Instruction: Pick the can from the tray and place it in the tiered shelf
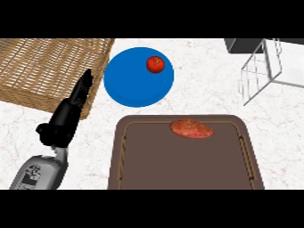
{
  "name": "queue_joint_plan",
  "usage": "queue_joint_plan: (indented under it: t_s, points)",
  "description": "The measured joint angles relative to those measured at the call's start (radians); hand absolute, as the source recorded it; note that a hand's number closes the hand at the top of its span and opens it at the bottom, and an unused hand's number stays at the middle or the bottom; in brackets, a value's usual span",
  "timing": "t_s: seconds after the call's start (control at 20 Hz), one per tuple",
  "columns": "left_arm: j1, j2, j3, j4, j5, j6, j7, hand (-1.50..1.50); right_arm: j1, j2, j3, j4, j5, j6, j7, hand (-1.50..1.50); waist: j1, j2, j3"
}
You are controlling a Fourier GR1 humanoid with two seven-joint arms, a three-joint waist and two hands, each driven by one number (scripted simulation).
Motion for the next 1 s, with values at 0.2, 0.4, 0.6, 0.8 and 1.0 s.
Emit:
queue_joint_plan:
  t_s: [0.2,0.4,0.6,0.8,1.0]
  points:
    - [0.001,-0.003,0.003,-0.005,-0.005,-0.003,0.002,0.00,-0.014,-0.055,-0.020,0.084,0.005,-0.017,-0.050,1.50,0.004,0.002,-0.001]
    - [-0.005,-0.004,0.010,0.001,-0.010,-0.007,-0.001,0.00,-0.011,-0.085,-0.009,0.145,0.028,-0.051,-0.093,1.50,0.006,0.002,0.000]
    - [-0.007,-0.002,0.017,-0.001,-0.011,-0.014,0.001,0.00,0.001,-0.133,-0.037,0.256,0.042,-0.129,-0.178,1.50,0.010,0.005,0.001]
    - [-0.005,-0.012,0.014,-0.006,-0.015,-0.012,0.004,0.00,0.020,-0.160,-0.013,0.351,0.074,-0.219,-0.277,1.50,0.014,0.006,0.000]
    - [-0.014,-0.007,0.028,0.002,-0.008,-0.028,0.003,0.00,0.017,-0.150,-0.013,0.449,0.092,-0.326,-0.329,1.50,0.015,0.007,0.000]
